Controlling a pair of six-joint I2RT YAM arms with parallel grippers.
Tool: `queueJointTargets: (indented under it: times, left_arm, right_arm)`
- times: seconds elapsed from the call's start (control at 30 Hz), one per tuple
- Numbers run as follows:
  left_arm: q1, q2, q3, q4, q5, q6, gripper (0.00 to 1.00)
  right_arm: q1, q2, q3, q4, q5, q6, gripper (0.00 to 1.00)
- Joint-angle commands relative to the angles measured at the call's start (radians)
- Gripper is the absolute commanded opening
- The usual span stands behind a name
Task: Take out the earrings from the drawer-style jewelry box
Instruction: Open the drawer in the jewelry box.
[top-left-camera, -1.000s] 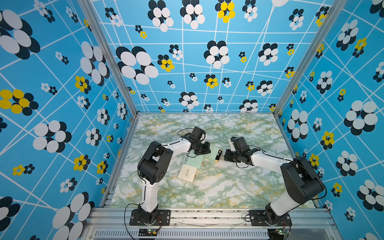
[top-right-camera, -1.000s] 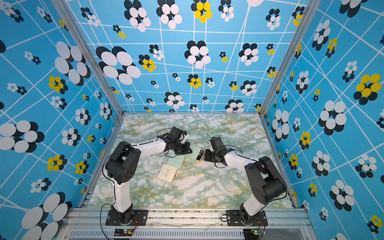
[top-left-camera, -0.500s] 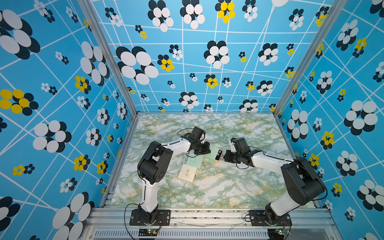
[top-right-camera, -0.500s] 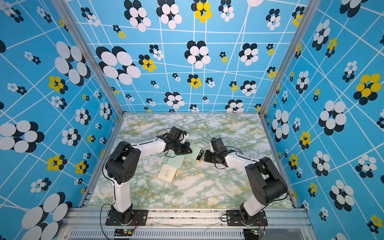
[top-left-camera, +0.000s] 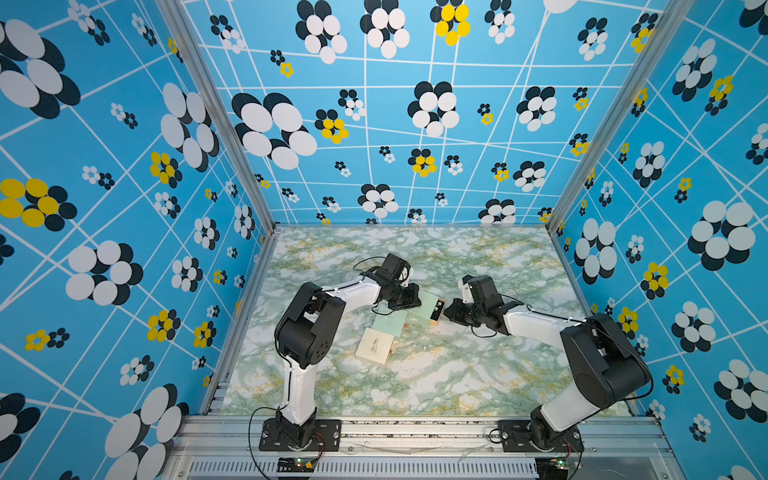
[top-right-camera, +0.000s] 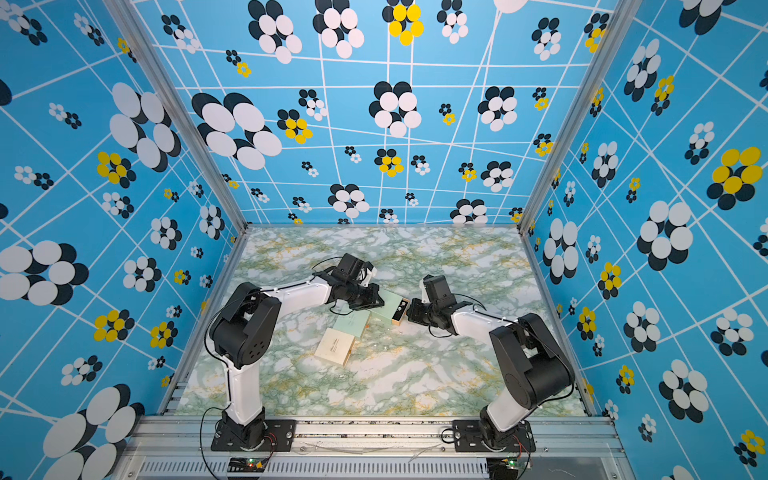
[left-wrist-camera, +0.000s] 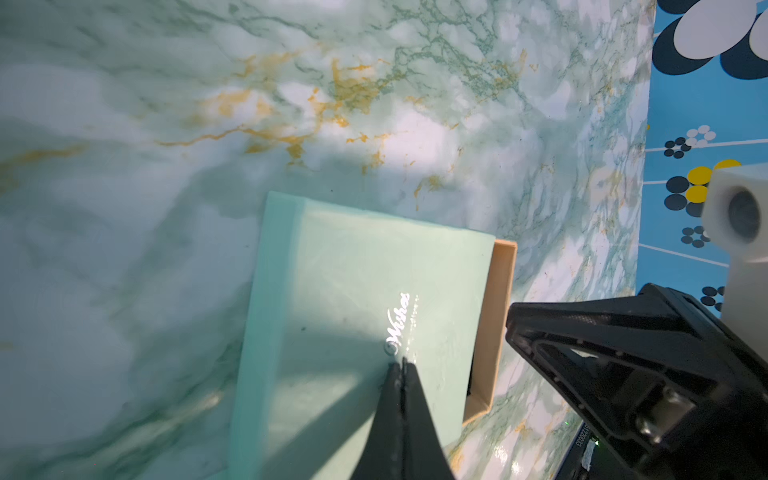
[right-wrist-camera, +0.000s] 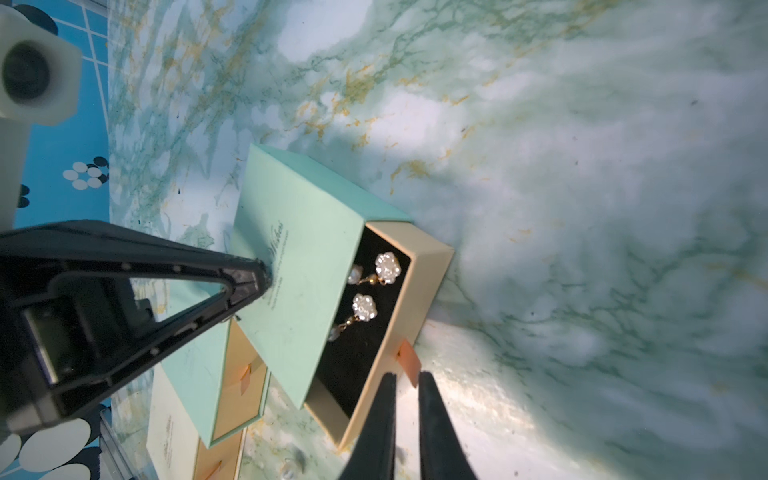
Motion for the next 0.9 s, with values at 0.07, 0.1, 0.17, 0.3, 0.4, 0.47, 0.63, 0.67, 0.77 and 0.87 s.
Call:
queueJointTargets:
  times: [0.07,0.1,0.17,0.3,0.4,0.47,0.63,0.67,0.77,0.87]
  left_arm:
    - [0.017,0.014,-0.030,-0.080,-0.031,-0.003,0.00]
    - [0.016,0.018,-0.026,-0.085,-0.028,-0.003,0.00]
    - [0.016,0.023,-0.022,-0.087,-0.027,-0.001,0.00]
    - [0.015,0.028,-0.026,-0.089,-0.027,0.000,0.00]
    - [0.015,0.024,-0.027,-0.087,-0.029,-0.003,0.00]
    - [0.015,0.023,-0.027,-0.087,-0.029,-0.002,0.00]
    - [0.015,0.027,-0.026,-0.089,-0.029,-0.001,0.00]
    - [0.015,0.028,-0.025,-0.090,-0.027,0.000,0.00]
    - [0.016,0.028,-0.026,-0.091,-0.027,0.001,0.00]
    - [0.015,0.027,-0.026,-0.091,-0.029,0.001,0.00]
  right_arm:
    - [-0.010,0.031,-0.012,0.042,-0.035,0.024,0.15]
    - [-0.010,0.032,-0.011,0.043,-0.035,0.025,0.14]
    - [-0.013,0.036,-0.015,0.048,-0.035,0.025,0.14]
    - [-0.013,0.047,-0.016,0.056,-0.042,0.028,0.13]
    - [-0.014,0.051,-0.018,0.056,-0.042,0.030,0.13]
    - [-0.016,0.046,-0.023,0.056,-0.040,0.030,0.13]
    - [-0.022,0.029,-0.036,0.051,-0.029,0.028,0.13]
    - [-0.024,0.028,-0.039,0.052,-0.029,0.028,0.13]
    - [-0.027,0.029,-0.040,0.056,-0.031,0.029,0.13]
    - [-0.028,0.033,-0.041,0.071,-0.043,0.036,0.14]
